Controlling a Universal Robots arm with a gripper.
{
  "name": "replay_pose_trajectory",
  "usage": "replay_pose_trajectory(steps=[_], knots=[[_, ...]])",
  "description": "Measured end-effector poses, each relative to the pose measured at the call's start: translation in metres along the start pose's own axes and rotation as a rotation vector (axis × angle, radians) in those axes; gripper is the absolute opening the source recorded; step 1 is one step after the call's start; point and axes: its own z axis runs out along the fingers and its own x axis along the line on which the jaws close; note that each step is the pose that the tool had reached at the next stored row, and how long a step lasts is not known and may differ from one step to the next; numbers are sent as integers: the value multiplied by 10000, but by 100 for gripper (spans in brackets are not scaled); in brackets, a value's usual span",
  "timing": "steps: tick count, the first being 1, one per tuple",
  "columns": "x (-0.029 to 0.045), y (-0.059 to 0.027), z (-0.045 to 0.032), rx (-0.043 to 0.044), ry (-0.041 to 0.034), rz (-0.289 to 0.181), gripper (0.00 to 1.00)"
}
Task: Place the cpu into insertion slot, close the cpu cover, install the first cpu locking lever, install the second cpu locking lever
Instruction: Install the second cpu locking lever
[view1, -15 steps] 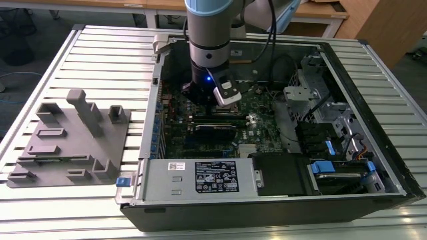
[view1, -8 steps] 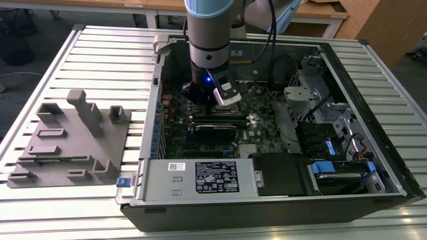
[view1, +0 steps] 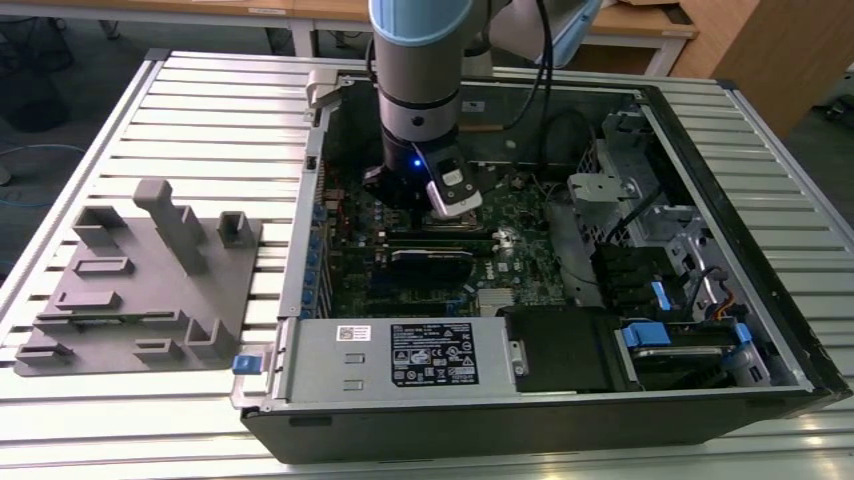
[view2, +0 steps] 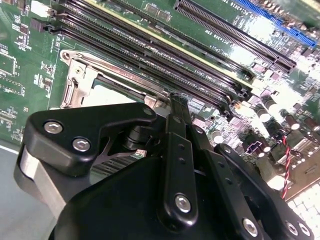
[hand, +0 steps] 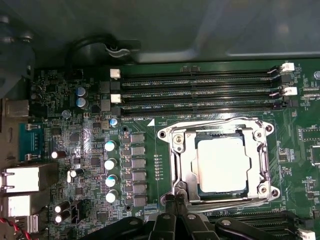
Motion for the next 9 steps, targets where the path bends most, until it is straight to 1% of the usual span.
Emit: replay_pose_trajectory(steps=[3,9], knots=[[-1,-24,2,-133,13,8,10],[-2,-62,5,-361,31,21,10]])
